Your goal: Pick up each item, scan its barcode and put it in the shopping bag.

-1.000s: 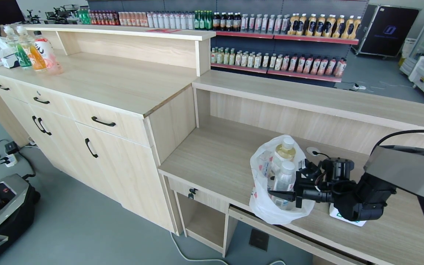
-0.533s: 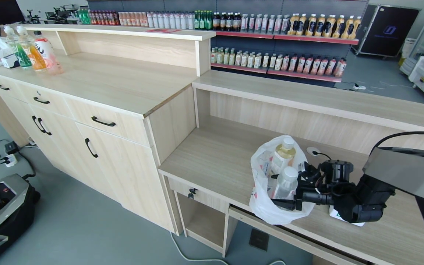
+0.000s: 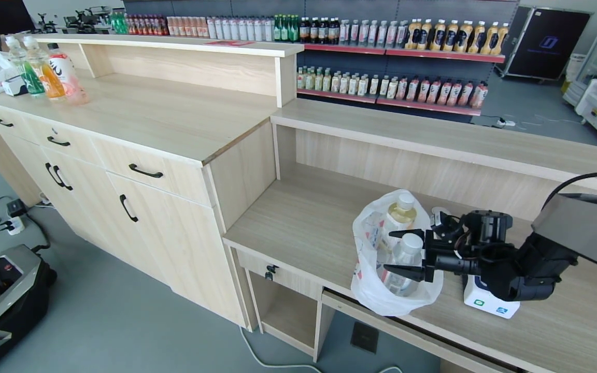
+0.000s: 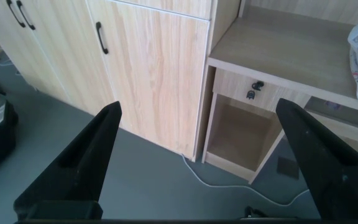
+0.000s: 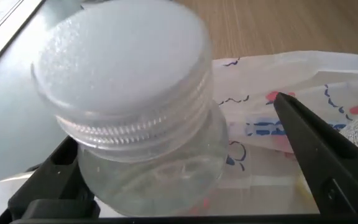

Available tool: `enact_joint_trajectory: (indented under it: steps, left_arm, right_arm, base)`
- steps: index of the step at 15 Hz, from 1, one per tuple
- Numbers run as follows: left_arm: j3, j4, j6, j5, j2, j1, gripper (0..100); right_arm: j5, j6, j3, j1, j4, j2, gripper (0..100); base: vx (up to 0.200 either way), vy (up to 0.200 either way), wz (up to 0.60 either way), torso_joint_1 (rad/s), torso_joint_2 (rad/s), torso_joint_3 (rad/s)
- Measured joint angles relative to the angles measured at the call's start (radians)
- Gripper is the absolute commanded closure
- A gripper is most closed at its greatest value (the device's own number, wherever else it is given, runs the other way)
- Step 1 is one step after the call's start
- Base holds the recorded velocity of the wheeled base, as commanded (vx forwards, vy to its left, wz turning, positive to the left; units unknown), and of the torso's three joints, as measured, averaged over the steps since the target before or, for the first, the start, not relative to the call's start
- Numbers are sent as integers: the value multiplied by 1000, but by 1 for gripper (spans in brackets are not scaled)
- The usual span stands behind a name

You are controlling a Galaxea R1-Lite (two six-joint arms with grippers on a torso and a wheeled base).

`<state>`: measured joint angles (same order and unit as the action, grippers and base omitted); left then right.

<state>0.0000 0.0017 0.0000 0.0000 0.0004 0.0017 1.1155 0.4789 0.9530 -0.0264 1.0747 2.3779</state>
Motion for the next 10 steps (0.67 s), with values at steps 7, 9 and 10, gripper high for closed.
enact_joint_trajectory:
  steps: [7,9,10]
  left_arm:
    - [0,0,0,0,0,0,0]
    - [0,0,0,0,0,-1,0]
    - [0,-1,0,0,0,0,0]
  right_arm:
    - [-199,5,-112,115,-118,-348,0]
    - [-336,32,-132,189,-173,-453,0]
    - [-457,29,-131,218,-205,-500,0]
  base:
    - [0,0,0,0,0,0]
    - [0,0,-600,0,5,2]
    - [0,0,-600,2,2,-2]
